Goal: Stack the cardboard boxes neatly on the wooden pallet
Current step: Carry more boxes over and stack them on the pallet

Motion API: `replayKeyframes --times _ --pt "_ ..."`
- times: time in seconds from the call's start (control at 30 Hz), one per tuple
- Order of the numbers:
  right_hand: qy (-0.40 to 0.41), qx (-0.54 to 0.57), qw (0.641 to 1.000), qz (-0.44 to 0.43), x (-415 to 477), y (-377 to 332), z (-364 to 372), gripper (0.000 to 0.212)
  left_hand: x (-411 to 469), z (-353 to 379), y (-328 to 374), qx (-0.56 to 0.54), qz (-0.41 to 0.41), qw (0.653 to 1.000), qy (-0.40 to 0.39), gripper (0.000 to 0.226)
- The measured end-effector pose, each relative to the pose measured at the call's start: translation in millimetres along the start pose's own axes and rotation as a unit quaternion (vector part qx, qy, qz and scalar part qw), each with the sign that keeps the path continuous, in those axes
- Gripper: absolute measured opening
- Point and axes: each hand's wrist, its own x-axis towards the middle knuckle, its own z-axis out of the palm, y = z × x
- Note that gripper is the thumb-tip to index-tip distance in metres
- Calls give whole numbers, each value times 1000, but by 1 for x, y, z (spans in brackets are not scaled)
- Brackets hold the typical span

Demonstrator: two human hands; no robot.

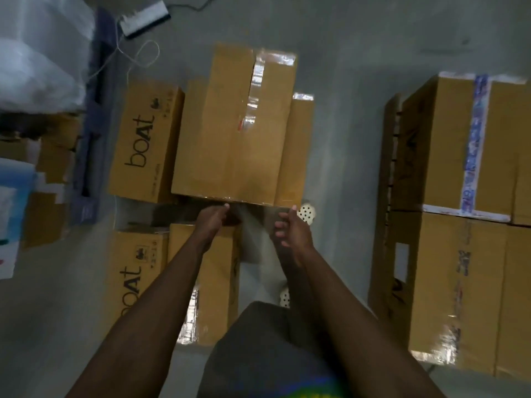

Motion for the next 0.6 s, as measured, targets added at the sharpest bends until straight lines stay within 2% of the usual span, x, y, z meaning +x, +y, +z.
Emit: replayKeyframes --times 0.07,0.17,0.23,0.3,0.37,0.47,0.5,0.6 --pt "32 -42 999 1 33 -18 18 57 46 -8 17 22 -19 999 40 39" --pt "52 -168 984 -21 88 -41 36 65 103 -14 38 35 -34 989 138 54" --pt "62 -184 981 -19 120 -60 45 56 134 -17 47 40 -42 980 191 66" --pt "63 -197 978 7 149 -74 48 61 157 -21 45 62 -57 972 220 80" --pt "45 -194 979 38 175 -77 51 68 171 -25 37 40 -87 976 196 88" --pt "-1 -128 987 99 183 -69 56 61 177 -29 23 -12 -100 987 128 84" --pt "-5 -117 986 115 179 -65 58 67 176 -30 20 -9 -98 988 118 82" --pt "36 -86 991 92 168 -52 63 84 169 -32 17 -19 -90 991 100 79"
